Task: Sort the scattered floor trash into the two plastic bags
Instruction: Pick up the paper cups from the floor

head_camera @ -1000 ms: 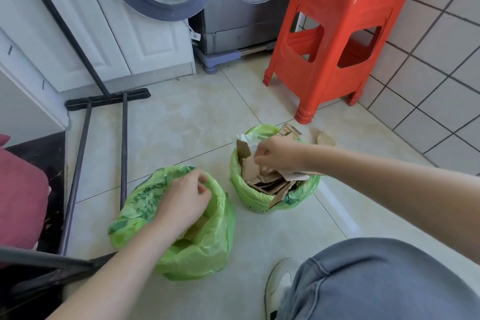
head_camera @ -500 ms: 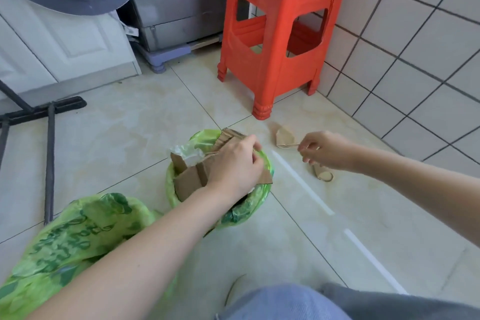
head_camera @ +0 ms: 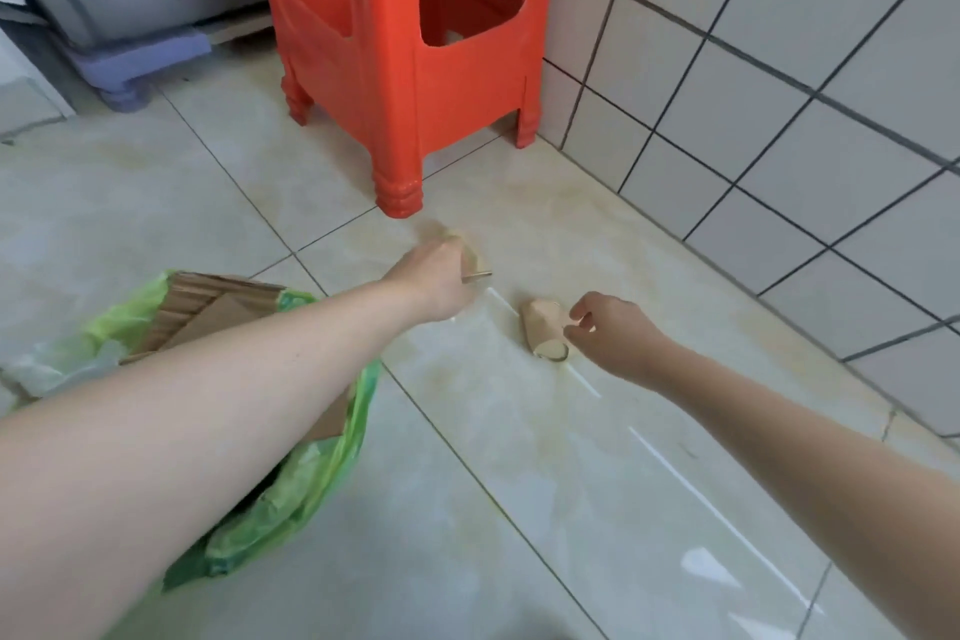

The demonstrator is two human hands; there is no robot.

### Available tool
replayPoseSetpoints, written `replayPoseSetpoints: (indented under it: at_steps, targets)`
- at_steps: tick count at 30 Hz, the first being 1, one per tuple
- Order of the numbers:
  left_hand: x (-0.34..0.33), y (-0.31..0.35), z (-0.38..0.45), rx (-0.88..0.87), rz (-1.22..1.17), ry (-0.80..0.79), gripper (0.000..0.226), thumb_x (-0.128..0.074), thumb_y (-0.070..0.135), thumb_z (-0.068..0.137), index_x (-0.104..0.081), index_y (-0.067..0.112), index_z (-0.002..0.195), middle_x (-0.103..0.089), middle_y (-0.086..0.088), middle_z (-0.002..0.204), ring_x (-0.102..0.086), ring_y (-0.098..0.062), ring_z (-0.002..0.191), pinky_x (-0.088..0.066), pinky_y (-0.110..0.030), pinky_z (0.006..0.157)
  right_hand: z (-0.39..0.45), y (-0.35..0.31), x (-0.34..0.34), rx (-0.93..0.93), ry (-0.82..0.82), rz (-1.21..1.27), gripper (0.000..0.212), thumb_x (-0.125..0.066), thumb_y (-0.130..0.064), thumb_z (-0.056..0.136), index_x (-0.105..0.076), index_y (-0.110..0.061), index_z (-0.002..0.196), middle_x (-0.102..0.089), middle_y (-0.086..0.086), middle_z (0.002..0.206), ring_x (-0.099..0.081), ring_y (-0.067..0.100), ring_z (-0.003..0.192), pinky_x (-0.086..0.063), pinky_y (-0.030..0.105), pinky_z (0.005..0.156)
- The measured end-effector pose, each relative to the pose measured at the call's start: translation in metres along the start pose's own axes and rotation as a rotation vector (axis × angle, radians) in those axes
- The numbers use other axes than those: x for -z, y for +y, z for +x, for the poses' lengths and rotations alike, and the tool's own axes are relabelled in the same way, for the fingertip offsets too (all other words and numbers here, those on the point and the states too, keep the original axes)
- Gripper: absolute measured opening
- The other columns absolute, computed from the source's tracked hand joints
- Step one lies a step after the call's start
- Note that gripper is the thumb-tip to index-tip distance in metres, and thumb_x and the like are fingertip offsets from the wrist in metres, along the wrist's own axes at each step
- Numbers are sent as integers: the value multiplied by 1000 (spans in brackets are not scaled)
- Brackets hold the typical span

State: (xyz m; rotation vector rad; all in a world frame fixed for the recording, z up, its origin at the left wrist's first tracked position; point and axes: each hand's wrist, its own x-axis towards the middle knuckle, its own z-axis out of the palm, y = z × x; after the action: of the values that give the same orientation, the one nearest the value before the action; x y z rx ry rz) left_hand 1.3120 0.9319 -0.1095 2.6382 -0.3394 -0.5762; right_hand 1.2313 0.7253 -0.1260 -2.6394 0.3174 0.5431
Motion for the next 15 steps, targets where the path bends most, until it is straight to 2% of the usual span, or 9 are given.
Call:
replayPoseSetpoints:
  at_steps: [3,6,11,15]
  targets:
    - [-18,-1,41,8,117,-77,56,-61,29,84,-40,17,135,-37,-10,143,-40,-38,126,-39,-37,101,23,25,-18,-49,-18,5,48,-53,-35,93,-43,-11,134,-46,12,129,-51,29,114,-41,30,89]
    - [-37,-7,74,35,205,-137,67,-61,28,81,-30,30,141,-22,-5,147,-28,-41,128,-35,-46,105,47,39,-34,-119,-53,2,65,-54,-46,90,-32,-12,141,-37,15,134,-48,39,117,-42,43,100]
    - [-58,-13,107,8,332,-165,86,-61,22,80,-11,44,146,4,3,155,-1,-37,140,-20,-59,108,83,41,-61,-275,-29,89,80,-58,-56,85,-24,-13,142,-29,14,139,-37,42,124,-39,46,96]
    - [-62,-26,127,-101,582,-224,99,-45,-9,77,-5,49,147,17,8,156,15,-41,142,-12,-67,109,102,31,-76,-320,5,159,81,-62,-56,81,-24,-16,140,-31,12,134,-37,41,120,-39,43,90]
